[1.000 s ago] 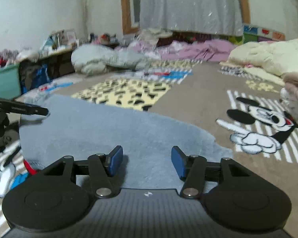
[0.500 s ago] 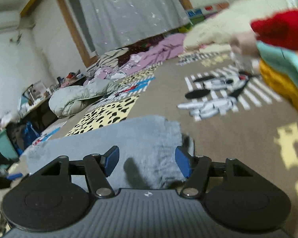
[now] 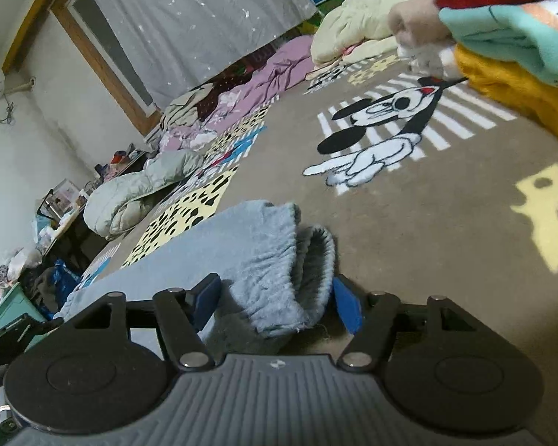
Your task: Fold clothes
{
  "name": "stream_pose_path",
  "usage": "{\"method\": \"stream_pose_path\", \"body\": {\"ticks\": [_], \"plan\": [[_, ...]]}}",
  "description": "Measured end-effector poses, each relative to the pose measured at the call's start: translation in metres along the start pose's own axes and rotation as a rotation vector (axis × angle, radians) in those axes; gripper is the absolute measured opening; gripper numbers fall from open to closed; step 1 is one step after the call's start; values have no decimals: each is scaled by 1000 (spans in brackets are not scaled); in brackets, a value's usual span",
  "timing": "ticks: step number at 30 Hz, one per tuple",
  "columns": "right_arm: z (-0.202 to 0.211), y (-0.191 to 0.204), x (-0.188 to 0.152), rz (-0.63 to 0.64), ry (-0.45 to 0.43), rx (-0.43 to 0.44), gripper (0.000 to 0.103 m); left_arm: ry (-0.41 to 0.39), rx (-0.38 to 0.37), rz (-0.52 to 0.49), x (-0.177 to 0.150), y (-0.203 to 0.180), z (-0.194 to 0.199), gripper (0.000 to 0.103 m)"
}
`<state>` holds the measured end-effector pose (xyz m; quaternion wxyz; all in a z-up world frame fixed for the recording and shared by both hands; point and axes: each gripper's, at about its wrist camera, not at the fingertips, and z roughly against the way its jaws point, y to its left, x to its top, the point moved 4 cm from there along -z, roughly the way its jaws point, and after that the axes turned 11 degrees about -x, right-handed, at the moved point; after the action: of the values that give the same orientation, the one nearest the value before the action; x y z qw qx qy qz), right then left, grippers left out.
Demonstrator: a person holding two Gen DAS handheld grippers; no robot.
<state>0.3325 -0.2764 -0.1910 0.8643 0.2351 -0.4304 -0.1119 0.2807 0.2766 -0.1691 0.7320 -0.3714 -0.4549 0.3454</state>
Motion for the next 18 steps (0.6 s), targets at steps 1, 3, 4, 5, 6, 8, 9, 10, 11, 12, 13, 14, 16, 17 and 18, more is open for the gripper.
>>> {"method": "stream_pose_path", "body": {"ticks": [1, 3, 4, 5, 6, 8, 9, 10, 11, 12, 13, 14, 16, 17, 18], "plan": [[-1, -1, 1, -7, 4, 7, 64, -5, -2, 1, 0, 0, -2, 59], [-4, -3, 2, -23, 15, 24, 61, -14, -7, 1, 0, 1, -4, 58], [-5, -5, 4, -33, 23, 37, 60, -16, -10, -7, -1, -1, -5, 58], [-7, -5, 4, -38, 27, 43, 59, -20, -12, -17, -2, -2, -5, 57], [-8, -5, 5, -42, 30, 48, 59, -24, -16, -24, -2, -3, -7, 48], [-10, -6, 5, -49, 36, 56, 58, -28, -30, -9, -4, -2, -7, 33], [-10, -6, 6, -52, 39, 59, 58, -41, -31, -9, -4, -3, -6, 31], [-10, -6, 6, -57, 41, 62, 58, -50, -30, -28, -4, -7, -4, 30], [-10, -7, 7, -64, 44, 66, 58, -62, -40, -53, -5, -15, 0, 29], [-9, -8, 8, -70, 47, 70, 58, -74, -50, -79, -6, -22, 3, 29], [-9, -9, 9, -78, 50, 74, 58, -88, -59, -117, -8, -33, 7, 28], [-9, -9, 9, -87, 53, 79, 58, -99, -64, -160, -10, -45, 10, 28], [-9, -11, 11, -105, 58, 92, 58, -121, -73, -251, -17, -72, 15, 28], [-8, -12, 11, -115, 60, 98, 58, -130, -74, -298, -22, -87, 16, 28], [-8, -13, 12, -124, 62, 104, 58, -135, -71, -337, -28, -99, 16, 27]]}}
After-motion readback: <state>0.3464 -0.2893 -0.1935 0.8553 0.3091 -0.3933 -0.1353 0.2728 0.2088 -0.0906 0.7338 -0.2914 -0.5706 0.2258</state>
